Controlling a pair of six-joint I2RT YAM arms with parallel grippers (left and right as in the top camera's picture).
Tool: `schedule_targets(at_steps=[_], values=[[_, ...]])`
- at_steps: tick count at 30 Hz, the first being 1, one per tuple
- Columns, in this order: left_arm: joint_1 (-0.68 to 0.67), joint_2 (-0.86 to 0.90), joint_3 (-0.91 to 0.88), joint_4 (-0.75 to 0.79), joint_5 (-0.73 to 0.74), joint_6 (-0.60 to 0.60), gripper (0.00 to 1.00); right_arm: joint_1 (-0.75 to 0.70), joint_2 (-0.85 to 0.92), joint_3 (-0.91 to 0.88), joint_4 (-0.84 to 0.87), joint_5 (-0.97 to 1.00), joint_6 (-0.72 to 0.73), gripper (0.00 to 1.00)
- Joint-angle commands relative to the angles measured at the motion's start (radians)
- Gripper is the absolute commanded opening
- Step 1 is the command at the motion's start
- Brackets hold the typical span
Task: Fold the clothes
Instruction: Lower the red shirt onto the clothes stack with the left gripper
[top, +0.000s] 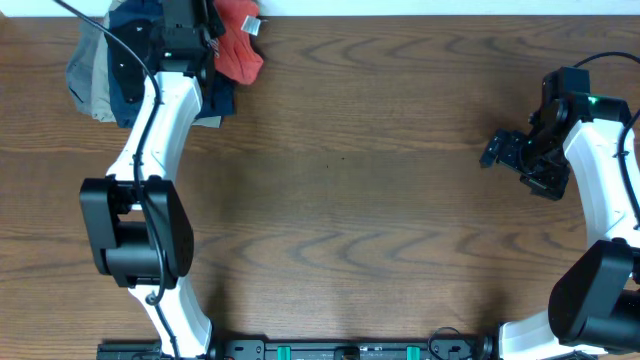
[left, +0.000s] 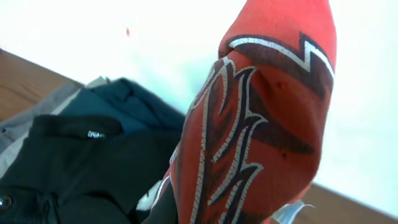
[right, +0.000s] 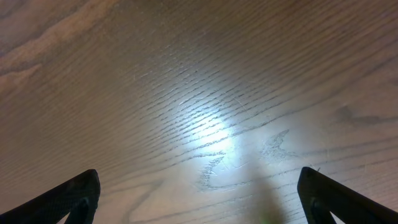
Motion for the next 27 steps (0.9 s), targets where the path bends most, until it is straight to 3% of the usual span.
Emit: schedule_targets(at_steps=[1,18,23,27], values=[[0.014,-0.093,0.035,0.026,-0.036,-0.046,0.06,-0.003,0.005,0.013,-0.002,-0.004,-0.012,0.99],[0.139,-0.026,0.031,-0.061,-0.036,-0.045,0.06,-0.003,0.005,0.013,-0.002,-0.004,-0.012,0.99],[0.202,0.035,0.031,-0.063,-0.035,-0.045,0.25,-0.003,0.005,0.013,-0.002,-0.003,-0.012,0.99],[0.259,0.077,0.031,-0.069,-0.031,-0.037,0.6,-0.003,0.005,0.013,-0.002,-0.004,-0.011,0.99]])
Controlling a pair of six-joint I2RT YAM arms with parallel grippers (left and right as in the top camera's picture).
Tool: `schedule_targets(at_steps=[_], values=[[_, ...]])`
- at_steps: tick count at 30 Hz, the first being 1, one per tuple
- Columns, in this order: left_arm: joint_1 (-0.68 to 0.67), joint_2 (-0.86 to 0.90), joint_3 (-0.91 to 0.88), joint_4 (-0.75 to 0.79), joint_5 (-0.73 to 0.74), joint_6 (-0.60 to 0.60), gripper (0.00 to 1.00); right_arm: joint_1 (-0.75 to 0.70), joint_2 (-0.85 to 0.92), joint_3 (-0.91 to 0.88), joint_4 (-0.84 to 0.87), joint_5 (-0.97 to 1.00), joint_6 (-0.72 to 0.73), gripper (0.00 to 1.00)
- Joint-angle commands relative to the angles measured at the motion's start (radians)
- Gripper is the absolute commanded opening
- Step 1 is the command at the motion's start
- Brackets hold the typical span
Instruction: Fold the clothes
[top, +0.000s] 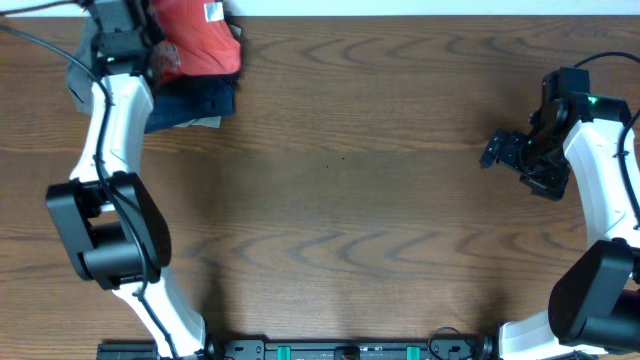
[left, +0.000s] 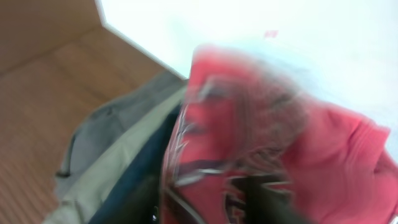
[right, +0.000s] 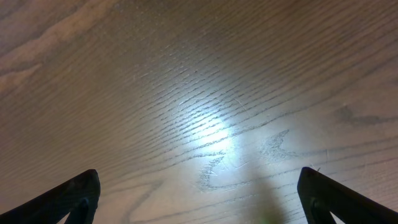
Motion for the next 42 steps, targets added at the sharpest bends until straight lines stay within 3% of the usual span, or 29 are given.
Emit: schedule_targets(at_steps=[1,2,4,8,12,17,23,25,28,37,39,42], values=[[0.048,0.035,0.031,-0.011,-0.016,0.015,0.69,-0.003,0.005,0.013,-0.002,-0.004,-0.012,0.99],[0.058,0.036,0.031,-0.026,-0.016,0.031,0.82,-0.003,0.005,0.013,-0.002,-0.004,-0.012,0.99],[0.072,0.033,0.031,-0.054,-0.016,0.039,0.94,-0.003,0.005,0.013,-0.002,-0.004,-0.012,0.99],[0.075,0.006,0.031,-0.086,-0.002,0.038,0.95,-0.003,0.005,0.013,-0.002,-0.004,-0.012,0.99],[0.057,-0.033,0.031,-0.072,0.126,0.034,0.95,-0.003,0.005,0.013,-0.002,-0.004,-0.012,0.99],[0.029,-0.046,0.031,-0.007,0.254,0.032,0.7,-0.003,0.005,0.013,-0.002,-0.004,-0.012,0.99],[0.014,0.011,0.031,0.008,0.254,0.039,0.3,-0.003,0.005,0.013,-0.002,-0.004,-0.012,0.99],[0.015,0.045,0.031,-0.004,0.254,0.043,0.28,-0.003,0.005,0.013,-0.002,-0.003,-0.012,0.99],[0.018,0.092,0.031,-0.034,0.254,0.043,0.34,-0.003,0.005,0.013,-0.002,-0.004,-0.012,0.99],[0.022,0.086,0.031,-0.165,0.252,0.065,0.35,-0.003,0.005,0.013,-0.002,-0.004,-0.012,0.99],[0.022,0.042,0.031,-0.202,0.254,0.064,0.46,-0.003,0.005,0.013,-0.002,-0.004,-0.012,0.99],[0.022,-0.045,0.031,-0.244,0.254,0.036,0.75,-0.003,0.005,0.013,-0.002,-0.004,-0.012,0.99]])
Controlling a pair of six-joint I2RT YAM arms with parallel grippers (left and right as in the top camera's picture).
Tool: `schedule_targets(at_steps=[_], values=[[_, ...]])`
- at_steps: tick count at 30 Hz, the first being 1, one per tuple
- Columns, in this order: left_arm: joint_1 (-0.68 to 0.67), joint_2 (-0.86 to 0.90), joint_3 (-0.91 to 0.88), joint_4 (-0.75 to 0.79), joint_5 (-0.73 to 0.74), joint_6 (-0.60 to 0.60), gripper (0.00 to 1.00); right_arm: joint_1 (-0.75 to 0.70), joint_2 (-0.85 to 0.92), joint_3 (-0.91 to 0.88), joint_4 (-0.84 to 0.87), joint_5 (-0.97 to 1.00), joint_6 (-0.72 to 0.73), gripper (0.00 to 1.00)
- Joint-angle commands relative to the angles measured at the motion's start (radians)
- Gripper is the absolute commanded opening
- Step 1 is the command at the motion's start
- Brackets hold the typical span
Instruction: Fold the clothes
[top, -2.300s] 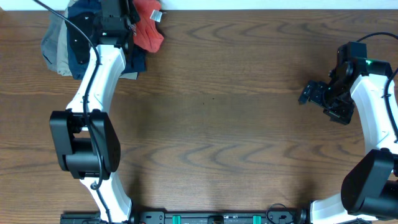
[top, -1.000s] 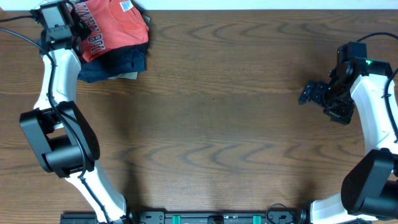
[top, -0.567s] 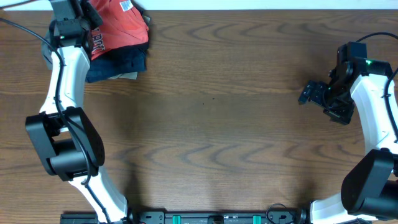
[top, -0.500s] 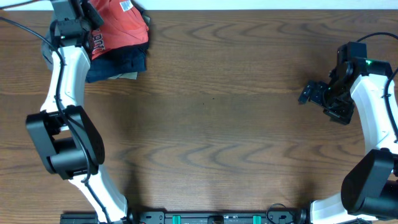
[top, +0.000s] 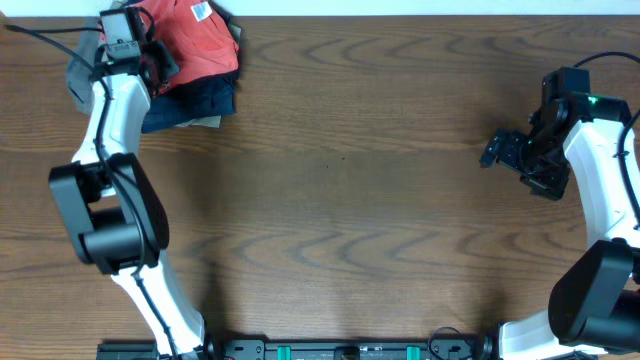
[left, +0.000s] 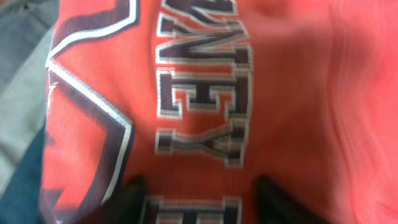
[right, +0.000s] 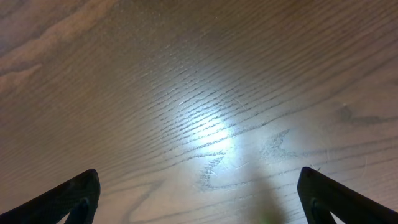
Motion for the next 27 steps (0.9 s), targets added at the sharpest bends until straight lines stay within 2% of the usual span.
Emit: schedule_targets(at_steps=[1,3,5,10,15,19,22,27], values=[[0.006,-0.138,0.014,-0.026,-0.004,-0.03,0.81,-0.003,0.005,0.013,-0.002,-0.003,-0.012,0.99],[0.006,-0.211,0.014,-0.066,-0.004,-0.078,0.93,-0.003,0.005,0.013,-0.002,-0.003,-0.012,0.99],[0.006,-0.294,0.014,-0.166,-0.004,-0.14,0.99,-0.003,0.005,0.013,-0.002,-0.003,-0.012,0.99],[0.005,-0.476,0.014,-0.491,-0.003,-0.239,0.98,-0.003,0.005,0.013,-0.002,-0.003,-0.012,0.99],[-0.013,-0.619,-0.023,-0.72,0.038,-0.23,0.98,-0.003,0.005,0.013,-0.002,-0.003,-0.012,0.99],[-0.092,-0.779,-0.155,-0.738,0.128,-0.169,0.98,-0.003,0.005,0.013,-0.002,-0.003,-0.012,0.99],[-0.178,-0.897,-0.272,-0.739,0.127,-0.171,0.98,-0.003,0.005,0.013,-0.002,-0.003,-0.012,0.99],[-0.346,-1.074,-0.493,-0.758,0.155,-0.295,0.98,-0.003,0.005,0.013,-0.002,-0.003,-0.012,0.99]])
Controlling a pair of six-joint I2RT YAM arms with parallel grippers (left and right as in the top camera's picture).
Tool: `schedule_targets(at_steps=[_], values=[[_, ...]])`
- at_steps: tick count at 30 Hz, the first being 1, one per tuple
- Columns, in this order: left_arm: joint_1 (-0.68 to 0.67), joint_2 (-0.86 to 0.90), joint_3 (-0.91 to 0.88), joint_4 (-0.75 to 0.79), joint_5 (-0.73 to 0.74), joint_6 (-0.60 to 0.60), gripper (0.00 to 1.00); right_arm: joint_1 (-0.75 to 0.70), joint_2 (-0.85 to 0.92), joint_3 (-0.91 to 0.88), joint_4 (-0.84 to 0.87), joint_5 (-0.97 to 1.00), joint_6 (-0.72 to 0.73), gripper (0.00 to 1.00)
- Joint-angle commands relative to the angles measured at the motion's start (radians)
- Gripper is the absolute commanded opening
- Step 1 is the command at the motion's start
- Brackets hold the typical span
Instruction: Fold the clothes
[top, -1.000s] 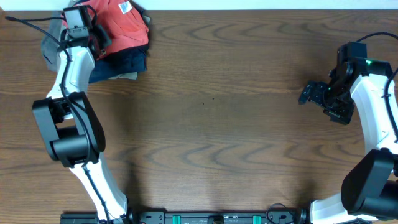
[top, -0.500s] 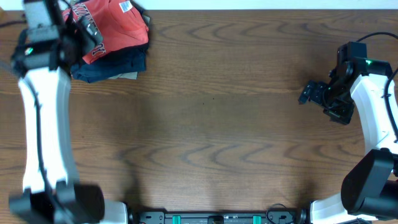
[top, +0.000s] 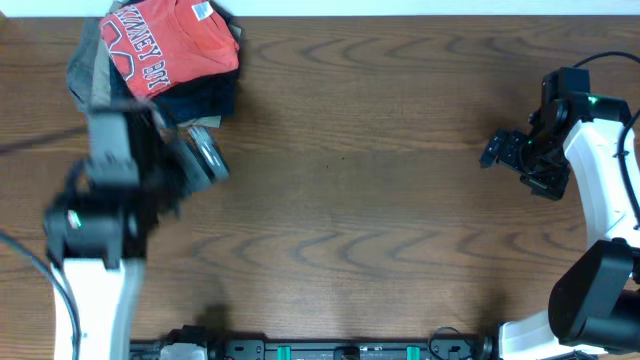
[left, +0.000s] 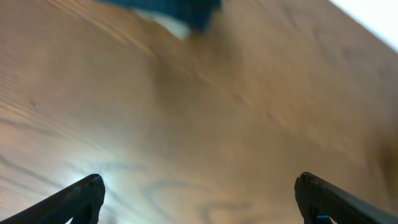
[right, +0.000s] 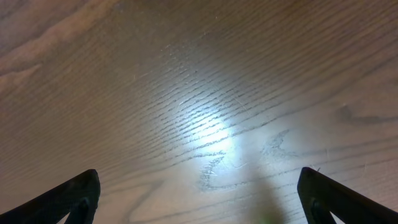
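Note:
A folded red shirt (top: 172, 48) with dark lettering lies on top of a pile at the table's back left, over a navy garment (top: 205, 98) and a grey one (top: 84, 68). My left gripper (top: 207, 160) is blurred in the overhead view, nearer than the pile and clear of it. In the left wrist view the left gripper (left: 199, 182) is open over bare wood, with a corner of the navy garment (left: 177, 9) at the top edge. My right gripper (top: 493, 152) hangs at the far right, and in its wrist view the right gripper (right: 199, 175) is open with nothing between the fingers.
The brown wooden table (top: 360, 200) spreads between the two arms. Its back edge meets a white strip (top: 420, 7) just behind the pile. The right arm's body (top: 600, 160) stands along the right side.
My left gripper was pressed close over the red shirt on the pile. Now it is away from the pile on the near side, open over bare wood. The right arm has not moved.
The red shirt was bunched up in my left gripper at the pile's right side. Then it lay spread on the pile with the gripper at its left edge, then close over it. Now it rests there alone, lettering up.

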Motion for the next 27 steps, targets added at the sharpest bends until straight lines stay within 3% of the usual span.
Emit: schedule_targets(at_steps=[1,7,14,21,23,27], values=[[-0.103,-0.097,-0.135,-0.018,0.065,-0.106,0.98,-0.003,0.005,0.013,-0.003,-0.004,-0.012,0.99],[-0.212,-0.164,-0.263,-0.025,0.109,-0.158,0.98,-0.003,0.005,0.013,-0.003,-0.004,-0.012,0.99],[-0.217,-0.148,-0.268,-0.116,0.109,-0.158,0.98,-0.003,0.005,0.013,-0.003,-0.004,-0.012,0.99],[-0.217,-0.146,-0.269,-0.089,0.087,-0.158,0.98,-0.003,0.005,0.013,-0.003,-0.003,-0.012,0.99],[-0.222,-0.142,-0.274,-0.059,0.087,-0.109,0.98,-0.003,0.005,0.013,-0.003,-0.003,-0.012,0.99],[-0.232,-0.176,-0.319,0.061,0.087,0.098,0.98,-0.003,0.005,0.013,-0.003,-0.004,-0.012,0.99]])
